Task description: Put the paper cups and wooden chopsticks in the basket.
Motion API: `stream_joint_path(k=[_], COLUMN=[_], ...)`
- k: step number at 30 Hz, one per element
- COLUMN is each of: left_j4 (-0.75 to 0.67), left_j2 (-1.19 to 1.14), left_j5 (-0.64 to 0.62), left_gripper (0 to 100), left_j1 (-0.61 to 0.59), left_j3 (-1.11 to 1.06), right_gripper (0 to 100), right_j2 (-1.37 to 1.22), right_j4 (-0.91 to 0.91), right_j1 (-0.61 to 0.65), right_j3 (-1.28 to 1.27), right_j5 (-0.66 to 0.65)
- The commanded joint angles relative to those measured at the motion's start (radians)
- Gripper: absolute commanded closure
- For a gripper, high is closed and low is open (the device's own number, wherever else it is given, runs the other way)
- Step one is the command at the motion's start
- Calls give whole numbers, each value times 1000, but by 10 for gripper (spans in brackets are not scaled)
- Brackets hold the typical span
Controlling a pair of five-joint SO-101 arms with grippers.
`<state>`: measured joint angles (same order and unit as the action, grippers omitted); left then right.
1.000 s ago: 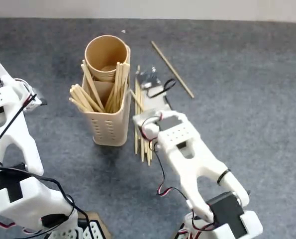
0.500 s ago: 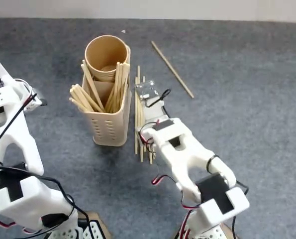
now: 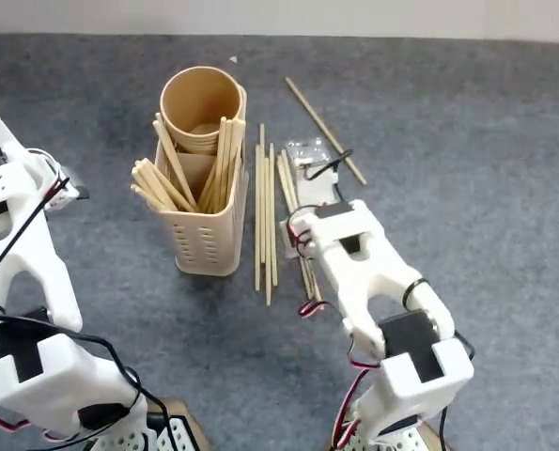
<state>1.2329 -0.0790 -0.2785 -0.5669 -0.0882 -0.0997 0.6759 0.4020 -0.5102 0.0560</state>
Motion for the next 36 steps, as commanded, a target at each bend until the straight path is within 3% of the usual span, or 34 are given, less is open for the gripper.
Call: stream_joint_path(k=[1, 8, 19, 30, 36], left_j4=[-8, -11, -8, -9, -8], left_j2=[10, 10, 10, 8, 8], left_j5=[-11, -11, -11, -8, -8], left_gripper=[733, 733, 736, 736, 736], left_j1=[16, 18, 18, 10, 10], left_j3=[4, 4, 2, 2, 2], right_gripper=[993, 993, 993, 993, 993], right_j2=[217, 616, 664, 677, 760], right_j4=[61, 96, -240, -602, -630], right_j1=[-31, -27, 228, 361, 378], right_j3=[88, 252, 364, -114, -321], right_j5=[2, -9, -95, -98, -158])
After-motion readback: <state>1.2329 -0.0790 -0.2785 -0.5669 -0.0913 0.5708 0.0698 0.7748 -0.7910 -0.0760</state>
